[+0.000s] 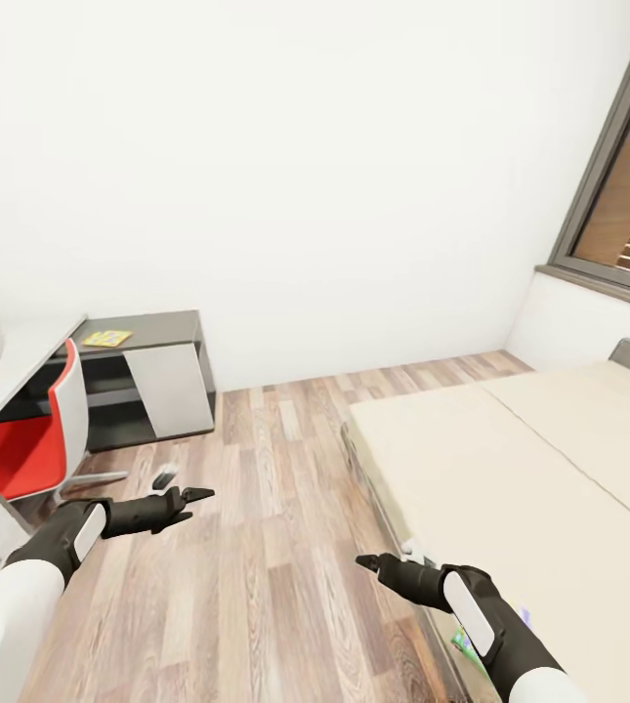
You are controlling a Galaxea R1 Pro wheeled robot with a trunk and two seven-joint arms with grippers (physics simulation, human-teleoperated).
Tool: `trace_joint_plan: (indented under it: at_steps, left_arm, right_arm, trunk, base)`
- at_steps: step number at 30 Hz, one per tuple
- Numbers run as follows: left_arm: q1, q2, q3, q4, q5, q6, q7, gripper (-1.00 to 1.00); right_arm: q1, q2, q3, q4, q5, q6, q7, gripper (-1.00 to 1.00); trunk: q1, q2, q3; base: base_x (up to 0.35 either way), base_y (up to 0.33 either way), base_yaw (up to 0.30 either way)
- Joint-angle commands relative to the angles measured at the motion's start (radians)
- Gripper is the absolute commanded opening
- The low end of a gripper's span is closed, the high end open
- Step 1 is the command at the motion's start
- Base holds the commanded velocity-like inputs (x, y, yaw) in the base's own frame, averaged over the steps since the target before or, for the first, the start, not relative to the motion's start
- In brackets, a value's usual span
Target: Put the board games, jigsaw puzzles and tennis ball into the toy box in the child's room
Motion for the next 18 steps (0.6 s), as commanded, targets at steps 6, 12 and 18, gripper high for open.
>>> trace_joint_plan:
  at_steps: [6,12,18]
  left_arm:
    - [-0.001,0.0,0.002,0.0,0.005,0.008,0.0,1.0]
    - [-0.001,0.0,0.002,0.0,0.005,0.008,0.0,1.0]
    - [-0.001,0.0,0.002,0.0,0.005,0.008,0.0,1.0]
  right_arm:
    - [-0.001,-0.001,0.002,0.0,0.0,0.001,0.001,1.0]
    - [-0.001,0.0,0.003,0.0,0.0,0.0,0.001,1.0]
    - [-0.001,0.0,0.003,0.0,0.0,-0.002,0.001,1.0]
  trunk:
    - [0.001,-0.002,-0.001]
    - [0.001,-0.002,0.001]
    - [0.001,-0.002,0.004]
  base:
    - [0.085,0.284,-0.278]
    - [0.19,0.244,-0.278]
    - [0.24,0.21,-0.278]
